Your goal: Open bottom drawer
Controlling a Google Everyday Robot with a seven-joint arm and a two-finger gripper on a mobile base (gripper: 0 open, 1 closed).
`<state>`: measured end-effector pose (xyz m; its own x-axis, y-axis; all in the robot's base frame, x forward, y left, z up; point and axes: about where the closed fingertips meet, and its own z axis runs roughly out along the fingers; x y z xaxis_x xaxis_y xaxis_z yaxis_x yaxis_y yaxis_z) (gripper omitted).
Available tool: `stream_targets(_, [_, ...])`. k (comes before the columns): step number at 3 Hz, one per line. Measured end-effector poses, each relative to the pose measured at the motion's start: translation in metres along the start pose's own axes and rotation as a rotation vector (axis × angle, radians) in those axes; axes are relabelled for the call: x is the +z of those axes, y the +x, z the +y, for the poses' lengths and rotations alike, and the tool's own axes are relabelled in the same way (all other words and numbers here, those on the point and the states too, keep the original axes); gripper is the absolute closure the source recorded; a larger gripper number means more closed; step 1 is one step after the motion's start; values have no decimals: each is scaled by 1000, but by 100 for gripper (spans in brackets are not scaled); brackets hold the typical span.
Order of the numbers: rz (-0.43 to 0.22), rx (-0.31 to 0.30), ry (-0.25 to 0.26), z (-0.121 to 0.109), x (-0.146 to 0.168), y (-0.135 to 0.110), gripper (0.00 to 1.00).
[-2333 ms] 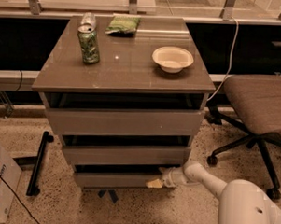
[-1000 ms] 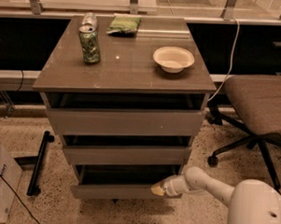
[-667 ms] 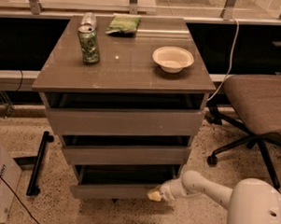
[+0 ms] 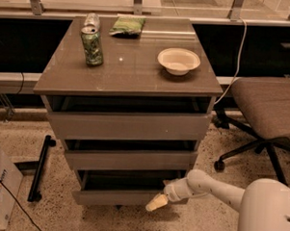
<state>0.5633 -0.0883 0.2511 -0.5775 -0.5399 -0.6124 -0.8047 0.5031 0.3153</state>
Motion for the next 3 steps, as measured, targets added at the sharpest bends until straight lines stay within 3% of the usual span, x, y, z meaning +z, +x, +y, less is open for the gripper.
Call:
stream_targets(1, [7, -31, 2, 4, -4, -6, 0])
stream_targets(3, [134, 6, -76, -8, 31, 29, 0])
